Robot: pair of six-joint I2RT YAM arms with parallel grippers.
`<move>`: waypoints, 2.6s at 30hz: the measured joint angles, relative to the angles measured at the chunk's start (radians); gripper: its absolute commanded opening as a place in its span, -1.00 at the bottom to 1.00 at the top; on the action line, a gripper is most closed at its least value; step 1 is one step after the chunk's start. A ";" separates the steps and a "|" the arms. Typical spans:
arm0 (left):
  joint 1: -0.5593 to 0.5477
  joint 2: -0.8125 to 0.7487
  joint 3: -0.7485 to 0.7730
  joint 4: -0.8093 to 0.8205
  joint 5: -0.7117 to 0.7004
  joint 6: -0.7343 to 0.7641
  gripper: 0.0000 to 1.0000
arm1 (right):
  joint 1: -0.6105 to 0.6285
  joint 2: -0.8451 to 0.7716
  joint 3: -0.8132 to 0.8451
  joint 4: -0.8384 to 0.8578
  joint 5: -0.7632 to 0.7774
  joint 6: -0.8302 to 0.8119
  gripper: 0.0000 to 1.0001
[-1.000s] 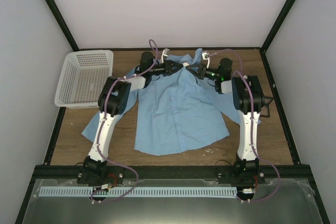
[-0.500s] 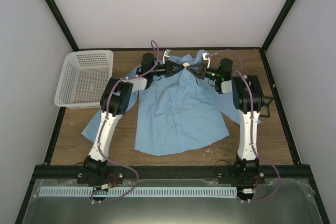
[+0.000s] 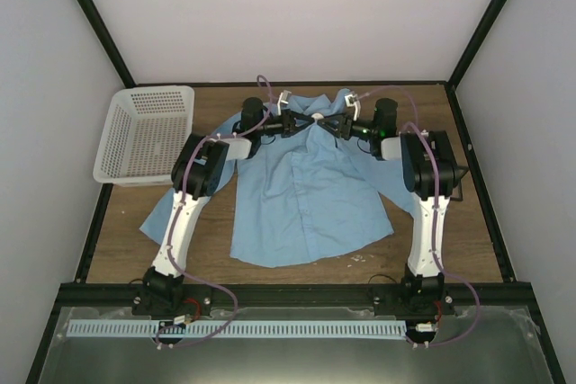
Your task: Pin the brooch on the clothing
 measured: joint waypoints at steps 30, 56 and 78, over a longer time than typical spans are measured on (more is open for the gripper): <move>-0.020 -0.113 -0.107 -0.093 -0.128 0.241 -1.00 | 0.033 -0.004 0.025 -0.082 0.102 -0.040 -0.79; -0.033 -0.170 -0.219 -0.008 -0.168 0.288 -1.00 | 0.023 -0.008 -0.045 0.068 0.080 0.140 -0.43; -0.038 -0.175 -0.216 -0.057 -0.074 0.382 -1.00 | -0.035 0.025 0.213 -0.347 -0.187 -0.154 -0.55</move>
